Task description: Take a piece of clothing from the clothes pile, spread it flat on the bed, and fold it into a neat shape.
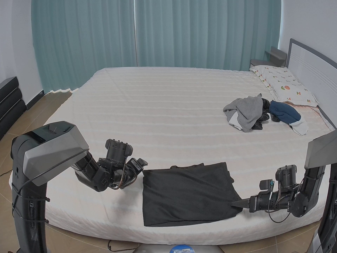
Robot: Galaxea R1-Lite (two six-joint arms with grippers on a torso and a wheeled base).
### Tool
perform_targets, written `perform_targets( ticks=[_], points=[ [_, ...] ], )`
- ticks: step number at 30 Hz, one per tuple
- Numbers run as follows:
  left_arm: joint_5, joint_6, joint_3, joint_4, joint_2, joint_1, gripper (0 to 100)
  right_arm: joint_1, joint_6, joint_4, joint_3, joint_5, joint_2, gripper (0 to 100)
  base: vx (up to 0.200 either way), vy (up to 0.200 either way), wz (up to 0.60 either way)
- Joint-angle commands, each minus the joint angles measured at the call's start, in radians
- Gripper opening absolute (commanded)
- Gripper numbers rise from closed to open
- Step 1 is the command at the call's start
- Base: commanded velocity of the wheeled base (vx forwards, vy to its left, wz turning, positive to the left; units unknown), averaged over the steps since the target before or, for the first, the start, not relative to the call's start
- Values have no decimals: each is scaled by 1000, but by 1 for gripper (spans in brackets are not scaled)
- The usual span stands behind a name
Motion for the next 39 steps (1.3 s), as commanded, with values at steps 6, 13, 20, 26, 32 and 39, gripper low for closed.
perform_targets(
  ticks=[6, 13, 20, 26, 32, 39],
  points=[
    [2, 4, -4, -1, 8, -9, 100, 9, 155, 109, -280, -19, 22, 100, 0, 0, 0],
    [8, 6, 0, -2, 8, -20, 100, 9, 317, 285, -579, -24, 109, 100, 0, 0, 0],
    [8, 3, 2, -1, 5, -20, 100, 10, 396, 316, -686, -34, 177, 100, 0, 0, 0],
    [5, -2, 2, 4, 0, -20, 100, 12, 397, 322, -717, -34, 204, 100, 0, 0, 0],
    [5, -2, 0, 2, 0, -20, 100, 13, 396, 324, -720, -34, 218, 0, 0, 0, 0],
    [7, 0, 0, -1, 3, -20, 100, 4, 399, 321, -743, -48, 232, 0, 0, 0, 0]
  ],
)
